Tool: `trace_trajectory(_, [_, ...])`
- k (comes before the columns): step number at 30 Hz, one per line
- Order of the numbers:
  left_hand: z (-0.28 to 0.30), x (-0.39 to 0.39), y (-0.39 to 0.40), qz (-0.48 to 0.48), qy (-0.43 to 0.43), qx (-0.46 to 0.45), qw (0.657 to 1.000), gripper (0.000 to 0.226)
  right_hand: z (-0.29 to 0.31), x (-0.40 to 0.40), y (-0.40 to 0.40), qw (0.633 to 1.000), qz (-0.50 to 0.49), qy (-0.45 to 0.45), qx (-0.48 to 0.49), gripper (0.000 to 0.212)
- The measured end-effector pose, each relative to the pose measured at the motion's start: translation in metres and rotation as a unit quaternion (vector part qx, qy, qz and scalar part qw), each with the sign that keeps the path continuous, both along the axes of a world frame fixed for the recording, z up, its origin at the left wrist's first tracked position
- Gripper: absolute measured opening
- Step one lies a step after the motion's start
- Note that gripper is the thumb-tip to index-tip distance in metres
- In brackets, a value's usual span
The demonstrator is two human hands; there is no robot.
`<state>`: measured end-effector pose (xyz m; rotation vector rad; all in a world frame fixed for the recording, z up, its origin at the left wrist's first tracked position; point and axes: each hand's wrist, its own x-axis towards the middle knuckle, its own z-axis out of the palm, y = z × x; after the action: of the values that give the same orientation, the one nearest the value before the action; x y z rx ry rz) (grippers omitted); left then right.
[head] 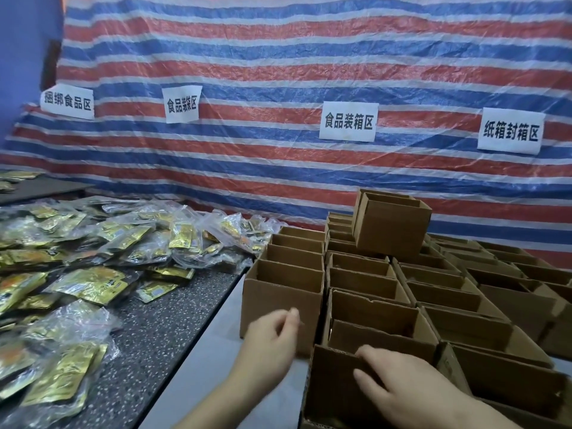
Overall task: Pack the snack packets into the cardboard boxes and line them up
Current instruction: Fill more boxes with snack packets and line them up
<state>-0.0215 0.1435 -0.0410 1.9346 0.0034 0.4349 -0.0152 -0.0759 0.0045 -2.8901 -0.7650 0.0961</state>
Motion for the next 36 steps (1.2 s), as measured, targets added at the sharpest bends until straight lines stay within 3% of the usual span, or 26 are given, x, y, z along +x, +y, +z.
trace_trajectory(4, [0.026,0.055,0.068,0.132,-0.075,0.07,0.986,0.035,0.017,0.022,0.007,0.997,-0.022,-0.048,0.06,0.027])
trace_trajectory(8, [0.021,0.139,0.137,0.198,0.016,0.216,0.956,0.023,0.037,0.071,0.039,0.979,-0.016,-0.076,0.191,0.008])
trace_trajectory(11, [-0.003,0.197,0.179,0.225,0.077,0.315,0.919,0.013,0.038,0.12,0.077,0.966,0.03,-0.033,0.254,0.021])
trace_trajectory(14, [-0.027,0.247,0.213,0.239,0.121,0.382,0.884,0.024,0.032,0.174,0.116,0.966,0.048,-0.008,0.255,0.039])
trace_trajectory(17, [-0.05,0.286,0.239,0.266,0.133,0.437,0.849,0.029,0.026,0.224,0.144,0.961,0.052,-0.001,0.27,0.034])
trace_trajectory(23, [-0.08,0.346,0.272,0.269,0.208,0.556,0.759,0.073,0.022,0.285,0.164,0.96,0.058,-0.001,0.273,0.036])
trace_trajectory(27, [-0.094,0.363,0.28,0.296,0.239,0.58,0.72,0.049,0.023,0.299,0.17,0.962,0.07,-0.029,0.262,0.035])
trace_trajectory(28, [-0.096,0.364,0.282,0.298,0.237,0.577,0.723,0.042,0.022,0.3,0.171,0.963,0.073,-0.026,0.259,0.035])
trace_trajectory(31, [-0.104,0.358,0.292,0.269,0.221,0.531,0.772,0.035,0.019,0.298,0.172,0.963,0.077,-0.006,0.258,0.034])
trace_trajectory(36, [-0.095,0.325,0.285,0.236,0.195,0.508,0.805,0.021,0.027,0.278,0.175,0.961,0.092,0.007,0.26,0.031])
